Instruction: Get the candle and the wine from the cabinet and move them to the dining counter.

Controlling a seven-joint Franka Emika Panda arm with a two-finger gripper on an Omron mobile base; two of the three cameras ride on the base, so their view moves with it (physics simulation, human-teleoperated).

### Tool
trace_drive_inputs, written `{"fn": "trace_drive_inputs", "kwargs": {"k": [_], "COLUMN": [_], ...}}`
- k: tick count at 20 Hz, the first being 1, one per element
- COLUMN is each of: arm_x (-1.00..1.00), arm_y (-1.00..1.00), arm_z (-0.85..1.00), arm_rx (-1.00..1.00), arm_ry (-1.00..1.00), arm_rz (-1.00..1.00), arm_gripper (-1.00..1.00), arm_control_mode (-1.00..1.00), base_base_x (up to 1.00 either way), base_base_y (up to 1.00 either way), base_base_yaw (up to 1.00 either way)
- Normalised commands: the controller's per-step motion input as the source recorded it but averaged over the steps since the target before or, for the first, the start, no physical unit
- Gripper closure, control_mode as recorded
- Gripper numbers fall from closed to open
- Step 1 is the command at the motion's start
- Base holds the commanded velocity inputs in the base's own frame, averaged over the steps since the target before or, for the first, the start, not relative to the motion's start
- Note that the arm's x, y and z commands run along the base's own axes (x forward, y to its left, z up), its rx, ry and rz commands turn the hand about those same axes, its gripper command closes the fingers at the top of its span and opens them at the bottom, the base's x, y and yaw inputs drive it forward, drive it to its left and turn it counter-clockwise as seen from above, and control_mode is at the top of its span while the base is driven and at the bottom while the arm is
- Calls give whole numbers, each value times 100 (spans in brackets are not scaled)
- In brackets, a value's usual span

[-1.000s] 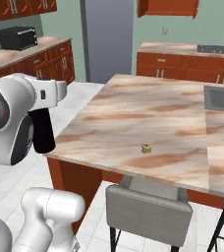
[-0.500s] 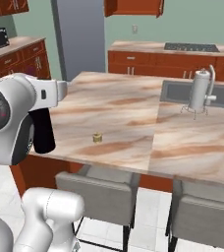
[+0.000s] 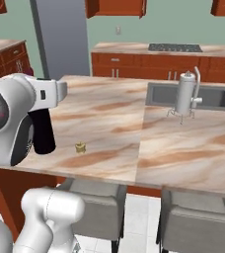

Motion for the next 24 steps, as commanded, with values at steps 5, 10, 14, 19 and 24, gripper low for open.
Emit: {"fn": "trace_drive_inputs", "kwargs": {"k": [5, 10, 14, 19, 24], "arm_x": [0, 0, 0, 0, 0], "arm_y": [0, 0, 0, 0, 0], "arm_z": [0, 0, 0, 0, 0], "arm_rx": [0, 0, 0, 0, 0], "arm_ry": [0, 0, 0, 0, 0], "arm_rz": [0, 0, 0, 0, 0], "arm_gripper": [100, 100, 100, 100, 100], "arm_control_mode": [100, 100, 100, 100, 100], "base_base_x": [51, 11, 3, 2, 10], "base_base_y": [6, -11, 0, 0, 0], "base_base_yaw": [-6, 0, 0, -7, -14]}}
